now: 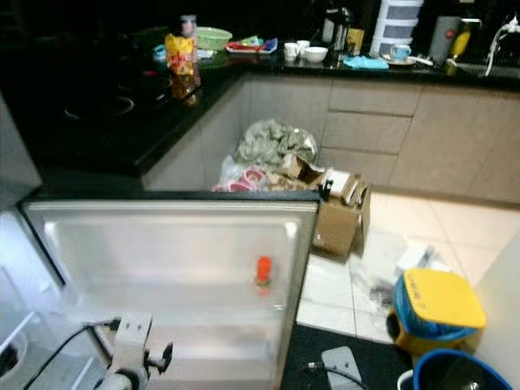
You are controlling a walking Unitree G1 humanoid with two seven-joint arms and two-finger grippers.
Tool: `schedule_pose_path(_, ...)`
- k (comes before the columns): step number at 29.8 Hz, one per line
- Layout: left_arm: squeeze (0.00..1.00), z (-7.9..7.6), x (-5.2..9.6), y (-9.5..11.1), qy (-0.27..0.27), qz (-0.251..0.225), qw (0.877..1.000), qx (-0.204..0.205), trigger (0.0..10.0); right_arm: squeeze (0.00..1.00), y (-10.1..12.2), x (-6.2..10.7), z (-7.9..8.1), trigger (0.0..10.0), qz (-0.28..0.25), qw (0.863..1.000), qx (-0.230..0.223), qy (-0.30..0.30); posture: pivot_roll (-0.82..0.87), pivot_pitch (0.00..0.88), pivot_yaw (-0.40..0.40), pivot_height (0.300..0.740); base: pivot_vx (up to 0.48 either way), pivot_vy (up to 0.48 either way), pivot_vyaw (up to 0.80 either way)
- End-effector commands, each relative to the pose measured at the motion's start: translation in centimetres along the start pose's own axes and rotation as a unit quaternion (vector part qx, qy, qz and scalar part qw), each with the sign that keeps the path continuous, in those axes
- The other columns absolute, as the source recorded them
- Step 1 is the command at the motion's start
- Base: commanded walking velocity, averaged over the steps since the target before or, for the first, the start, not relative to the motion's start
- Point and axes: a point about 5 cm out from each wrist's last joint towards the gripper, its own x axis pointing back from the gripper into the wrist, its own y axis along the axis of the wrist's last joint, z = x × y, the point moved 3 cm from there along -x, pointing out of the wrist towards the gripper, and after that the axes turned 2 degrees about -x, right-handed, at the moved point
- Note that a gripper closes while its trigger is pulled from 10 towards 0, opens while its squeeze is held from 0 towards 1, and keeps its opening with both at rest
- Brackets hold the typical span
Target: Restocking fridge
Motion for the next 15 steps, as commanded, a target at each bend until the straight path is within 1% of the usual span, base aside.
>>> schedule_pose_path(1, 0.00, 0.08, 0.03, 0.00, 0.001, -0.001, 1.000, 0.002, 10.0, 0.00, 0.10, 0.03, -0.37, 10.0, -0.003, 1.000, -0.001, -0.004, -0.08, 0.029, 0.012, 0.740, 0.000, -0.480, 0.00)
schedule_pose_path(6, 0.00, 0.14, 0.16, -0.22, 0.003, 0.000, 1.000, 0.004, 10.0, 0.00, 0.49, -0.16, 0.17, 10.0, -0.008, 1.000, 0.006, 0.001, -0.08, 0.036, 0.007, 0.740, 0.000, -0.480, 0.00)
schedule_pose_path(13, 0.00, 0.22, 0.24, -0.33, 0.004, 0.000, 1.000, 0.004, 10.0, 0.00, 0.66, -0.22, 0.25, 10.0, -0.009, 1.000, 0.008, 0.003, -0.08, 0.039, 0.007, 0.740, 0.000, -0.480, 0.00)
schedule_pose_path(15, 0.00, 0.57, 0.31, -0.49, 0.016, 0.002, 1.000, 0.018, 10.0, 0.00, 0.82, -0.26, 0.27, 10.0, -0.012, 1.000, 0.008, 0.004, -0.08, 0.040, 0.009, 0.740, 0.000, 0.000, 0.00)
